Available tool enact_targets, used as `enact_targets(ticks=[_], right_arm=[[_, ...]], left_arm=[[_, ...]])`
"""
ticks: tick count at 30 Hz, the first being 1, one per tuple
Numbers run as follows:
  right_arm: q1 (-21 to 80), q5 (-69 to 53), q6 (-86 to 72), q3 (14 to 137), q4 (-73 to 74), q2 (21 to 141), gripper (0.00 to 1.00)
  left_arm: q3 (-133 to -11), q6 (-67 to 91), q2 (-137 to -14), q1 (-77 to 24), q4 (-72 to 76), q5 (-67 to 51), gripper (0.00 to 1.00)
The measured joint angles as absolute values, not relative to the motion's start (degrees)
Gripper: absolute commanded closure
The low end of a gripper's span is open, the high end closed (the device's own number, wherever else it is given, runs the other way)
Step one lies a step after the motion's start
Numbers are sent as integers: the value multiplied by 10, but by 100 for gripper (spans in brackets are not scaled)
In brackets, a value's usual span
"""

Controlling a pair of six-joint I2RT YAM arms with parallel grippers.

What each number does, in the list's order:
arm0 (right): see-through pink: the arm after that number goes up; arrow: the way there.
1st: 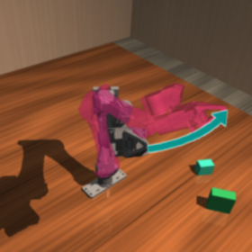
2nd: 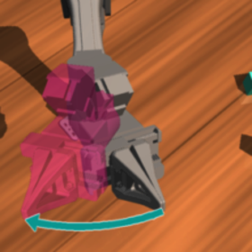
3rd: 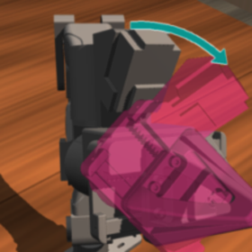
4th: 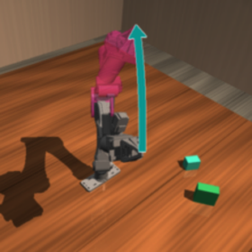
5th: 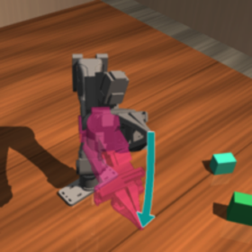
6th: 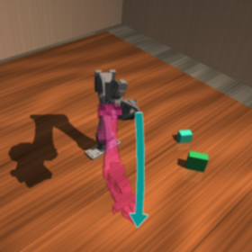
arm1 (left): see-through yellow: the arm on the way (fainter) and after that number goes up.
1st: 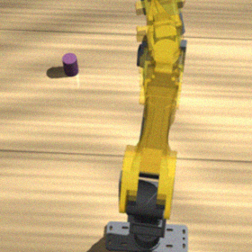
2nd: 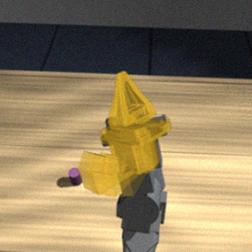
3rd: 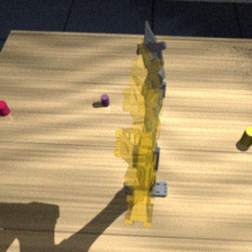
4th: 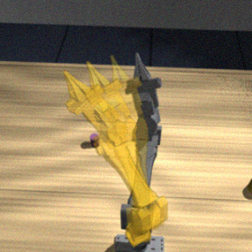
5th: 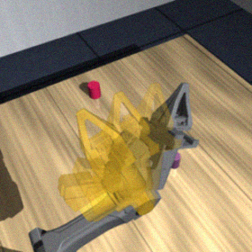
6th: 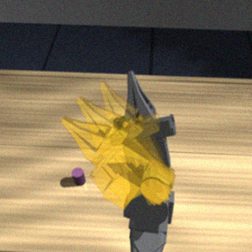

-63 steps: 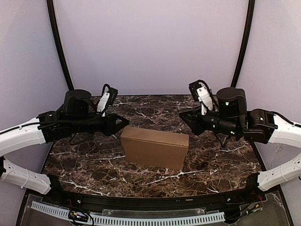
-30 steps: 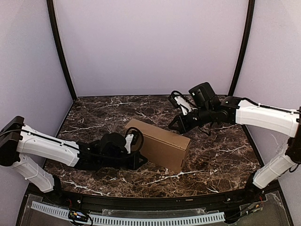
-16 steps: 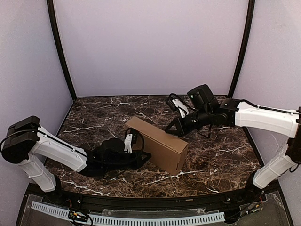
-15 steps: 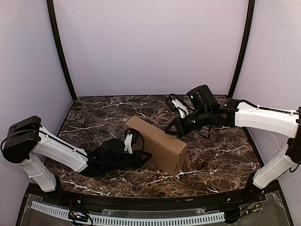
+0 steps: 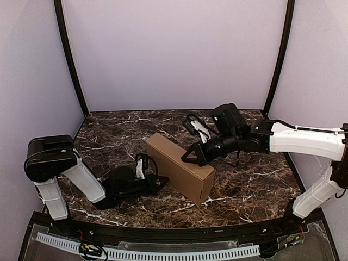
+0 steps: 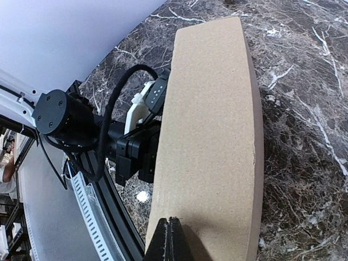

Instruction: Fold the paper box

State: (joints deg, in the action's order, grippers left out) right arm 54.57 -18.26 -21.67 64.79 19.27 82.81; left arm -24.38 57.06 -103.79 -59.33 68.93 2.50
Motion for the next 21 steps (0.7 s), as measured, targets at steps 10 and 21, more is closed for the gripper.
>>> enact_targets(ticks=[10,21], right_arm=[[567,-117,-225,648,177,825,100],[535,27,-222,651,216,769,100]], left_arm=[[-212,611,-1060,-579,772,10,99],[-214,627,-1084,-570,788,6,99]])
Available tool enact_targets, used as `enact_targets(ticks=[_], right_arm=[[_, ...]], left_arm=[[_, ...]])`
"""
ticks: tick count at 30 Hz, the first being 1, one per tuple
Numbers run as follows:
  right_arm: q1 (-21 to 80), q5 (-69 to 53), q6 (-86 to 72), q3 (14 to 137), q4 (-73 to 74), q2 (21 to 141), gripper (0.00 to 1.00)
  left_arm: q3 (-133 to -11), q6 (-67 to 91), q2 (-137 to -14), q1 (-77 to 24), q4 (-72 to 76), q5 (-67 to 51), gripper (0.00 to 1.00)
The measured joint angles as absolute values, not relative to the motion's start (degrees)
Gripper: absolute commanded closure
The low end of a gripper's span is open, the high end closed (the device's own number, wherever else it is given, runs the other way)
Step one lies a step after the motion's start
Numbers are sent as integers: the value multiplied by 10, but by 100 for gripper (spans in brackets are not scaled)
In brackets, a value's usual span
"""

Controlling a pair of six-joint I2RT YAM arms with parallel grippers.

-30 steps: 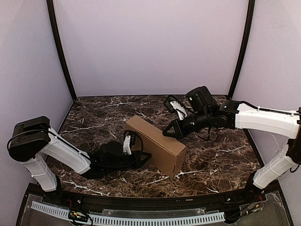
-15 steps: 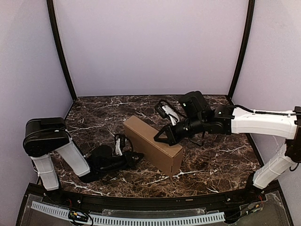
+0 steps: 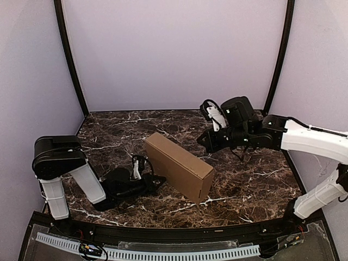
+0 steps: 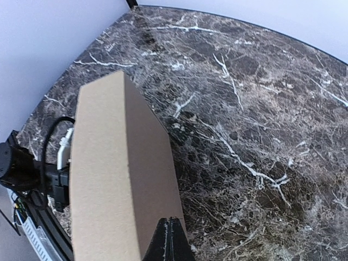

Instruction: Fold the paper box

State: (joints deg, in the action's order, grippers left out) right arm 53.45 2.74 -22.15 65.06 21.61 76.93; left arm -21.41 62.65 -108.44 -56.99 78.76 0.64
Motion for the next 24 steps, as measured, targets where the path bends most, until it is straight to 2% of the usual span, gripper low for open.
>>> enact_targets(ticks=[8,24], right_arm=[[532,-24,-221,650,225,854,100],[589,-76,-227,669,211,875,100]], left_arm=[[-240,637,-1092,-561,777,-17,99],[-356,636,-1125,-524,702,-83,99]])
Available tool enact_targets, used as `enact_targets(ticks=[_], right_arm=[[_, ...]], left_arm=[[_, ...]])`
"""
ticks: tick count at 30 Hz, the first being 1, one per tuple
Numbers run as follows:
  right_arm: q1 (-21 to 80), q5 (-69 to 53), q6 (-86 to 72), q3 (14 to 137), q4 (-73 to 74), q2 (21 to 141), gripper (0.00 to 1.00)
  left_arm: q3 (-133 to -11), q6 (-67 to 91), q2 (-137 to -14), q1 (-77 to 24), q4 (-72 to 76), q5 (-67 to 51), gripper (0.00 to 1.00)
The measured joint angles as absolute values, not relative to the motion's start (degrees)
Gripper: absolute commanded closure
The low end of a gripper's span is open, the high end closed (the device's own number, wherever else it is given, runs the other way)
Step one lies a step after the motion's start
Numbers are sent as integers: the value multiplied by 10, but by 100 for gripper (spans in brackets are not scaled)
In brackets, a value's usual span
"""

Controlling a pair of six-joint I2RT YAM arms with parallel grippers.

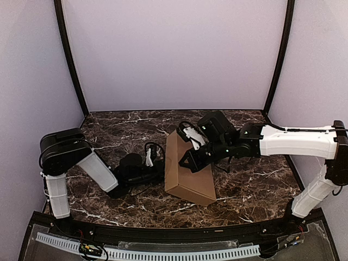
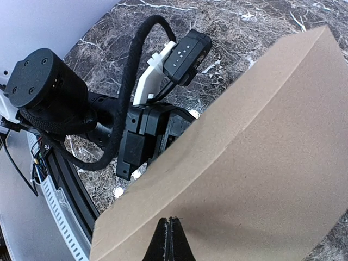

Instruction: Fold the paper box

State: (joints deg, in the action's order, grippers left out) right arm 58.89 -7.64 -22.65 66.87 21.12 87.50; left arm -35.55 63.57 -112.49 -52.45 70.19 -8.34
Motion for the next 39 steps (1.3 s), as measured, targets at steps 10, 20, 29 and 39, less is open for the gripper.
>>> enact_targets(ticks=[10,20,29,39], right_arm=[[589,-41,-230,669,215,875,100],[587,14,-228,664,225,872,76],[577,106,-212,635,237,816,26],[567,238,-226,591,248,738,1]], left_arm=[[-322,631,-1095,-481,606,-116,99],[-329,526,-889,-470,315,-76,85],[-451,389,-766,-470,17,14,35],[-573,266,-668,-470,-197,87,1]])
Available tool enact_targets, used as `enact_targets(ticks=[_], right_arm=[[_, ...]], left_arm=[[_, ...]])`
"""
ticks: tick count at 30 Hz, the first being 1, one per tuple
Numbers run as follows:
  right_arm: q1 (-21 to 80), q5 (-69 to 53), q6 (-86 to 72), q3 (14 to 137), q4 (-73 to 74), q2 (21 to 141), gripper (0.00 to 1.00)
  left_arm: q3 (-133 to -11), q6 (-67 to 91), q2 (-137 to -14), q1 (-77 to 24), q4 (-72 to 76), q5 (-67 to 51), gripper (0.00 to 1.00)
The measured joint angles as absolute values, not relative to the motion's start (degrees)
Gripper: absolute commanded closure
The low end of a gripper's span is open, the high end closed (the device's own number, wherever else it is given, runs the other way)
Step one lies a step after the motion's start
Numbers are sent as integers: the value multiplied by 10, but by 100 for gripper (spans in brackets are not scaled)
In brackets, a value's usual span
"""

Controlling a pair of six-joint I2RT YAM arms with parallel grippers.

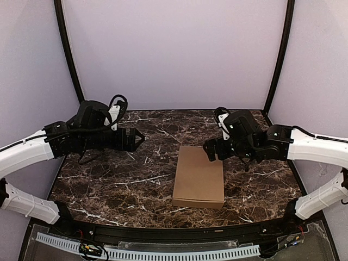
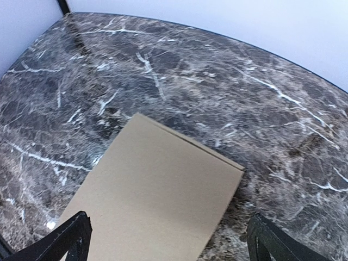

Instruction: Fold the paper box

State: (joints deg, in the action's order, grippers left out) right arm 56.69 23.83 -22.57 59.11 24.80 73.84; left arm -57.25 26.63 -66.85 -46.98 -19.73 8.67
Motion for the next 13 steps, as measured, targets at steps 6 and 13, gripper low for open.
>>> enact_targets(ticks=[6,13], right_arm=[[566,350,-259,567,282,674,1],[566,393,-270,545,308,599,1]], left_arm=[[-611,208,-621,-470,-284,131,1],[-617,171,-559,-470,-345,184,1]])
